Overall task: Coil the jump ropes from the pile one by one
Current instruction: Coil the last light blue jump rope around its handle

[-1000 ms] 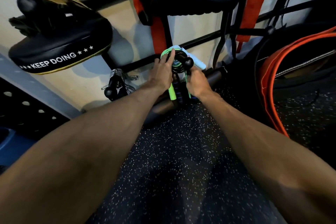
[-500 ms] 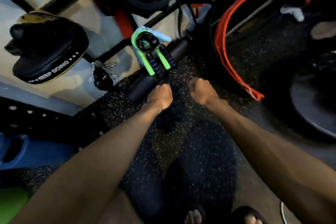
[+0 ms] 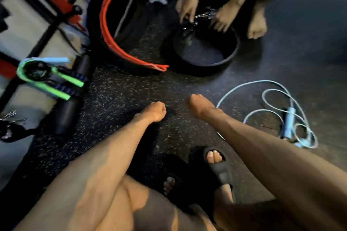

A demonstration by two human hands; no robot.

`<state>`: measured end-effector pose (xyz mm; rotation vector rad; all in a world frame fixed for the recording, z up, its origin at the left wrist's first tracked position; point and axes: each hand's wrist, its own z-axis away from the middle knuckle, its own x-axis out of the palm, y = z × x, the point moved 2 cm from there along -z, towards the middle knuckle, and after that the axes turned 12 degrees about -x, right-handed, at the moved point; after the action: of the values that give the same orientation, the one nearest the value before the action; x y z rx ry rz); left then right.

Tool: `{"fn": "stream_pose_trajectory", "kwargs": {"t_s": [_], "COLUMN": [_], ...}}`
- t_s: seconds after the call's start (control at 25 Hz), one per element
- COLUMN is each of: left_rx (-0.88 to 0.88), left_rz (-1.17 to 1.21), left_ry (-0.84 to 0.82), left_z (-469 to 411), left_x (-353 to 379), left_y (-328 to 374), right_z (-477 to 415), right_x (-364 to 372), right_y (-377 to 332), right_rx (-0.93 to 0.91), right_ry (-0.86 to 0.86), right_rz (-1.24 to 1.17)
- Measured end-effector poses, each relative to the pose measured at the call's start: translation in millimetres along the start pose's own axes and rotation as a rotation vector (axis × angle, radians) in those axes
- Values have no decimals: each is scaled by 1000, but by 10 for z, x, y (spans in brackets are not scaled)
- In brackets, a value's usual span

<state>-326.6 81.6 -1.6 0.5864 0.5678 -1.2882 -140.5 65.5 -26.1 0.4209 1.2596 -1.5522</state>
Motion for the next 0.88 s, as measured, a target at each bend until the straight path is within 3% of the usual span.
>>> {"fn": "stream_pose_trajectory", "kwargs": {"t_s": [0.44, 0.68, 0.88], "left_rx": [385, 430, 345], "left_rz": [54, 152, 420], "left_ry": [87, -54, -195], "left_z": [1221, 1202, 973], "left_x": [792, 1500, 2080], "left_y": [1511, 2327, 3079], "right_z": [2189, 2783, 2901], "right_x": [-324, 150, 397], "right_y": [656, 1445, 2158], "right_rx": [295, 467, 587], "right_ry": [217, 275, 372], "right_rz": [-43, -204, -350]}}
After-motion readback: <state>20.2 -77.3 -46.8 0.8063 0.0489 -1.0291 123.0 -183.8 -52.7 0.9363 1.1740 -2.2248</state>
